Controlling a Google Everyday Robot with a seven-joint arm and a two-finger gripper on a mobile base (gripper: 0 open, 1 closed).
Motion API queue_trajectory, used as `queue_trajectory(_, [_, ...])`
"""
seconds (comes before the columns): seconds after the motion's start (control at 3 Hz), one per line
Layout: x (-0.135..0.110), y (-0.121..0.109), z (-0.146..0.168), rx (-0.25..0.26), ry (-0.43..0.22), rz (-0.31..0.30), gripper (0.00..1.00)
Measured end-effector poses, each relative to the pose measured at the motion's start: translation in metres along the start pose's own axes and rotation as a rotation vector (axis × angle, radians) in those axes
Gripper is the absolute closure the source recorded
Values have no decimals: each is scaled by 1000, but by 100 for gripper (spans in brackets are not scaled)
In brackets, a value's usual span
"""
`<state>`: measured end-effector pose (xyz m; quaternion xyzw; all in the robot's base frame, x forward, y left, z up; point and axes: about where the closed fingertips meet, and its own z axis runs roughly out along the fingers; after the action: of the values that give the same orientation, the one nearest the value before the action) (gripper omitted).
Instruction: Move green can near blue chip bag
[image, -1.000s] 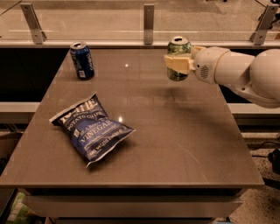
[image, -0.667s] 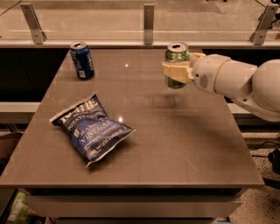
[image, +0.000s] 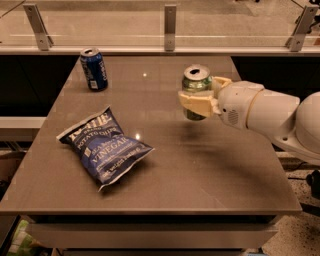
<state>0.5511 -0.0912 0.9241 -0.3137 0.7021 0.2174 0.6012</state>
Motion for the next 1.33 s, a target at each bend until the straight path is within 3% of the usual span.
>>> queue_trajectory(0.67, [9,41,-17,-23,5,-6,100])
queue_trajectory(1.33, [23,76,-11,-83,-21,45,100])
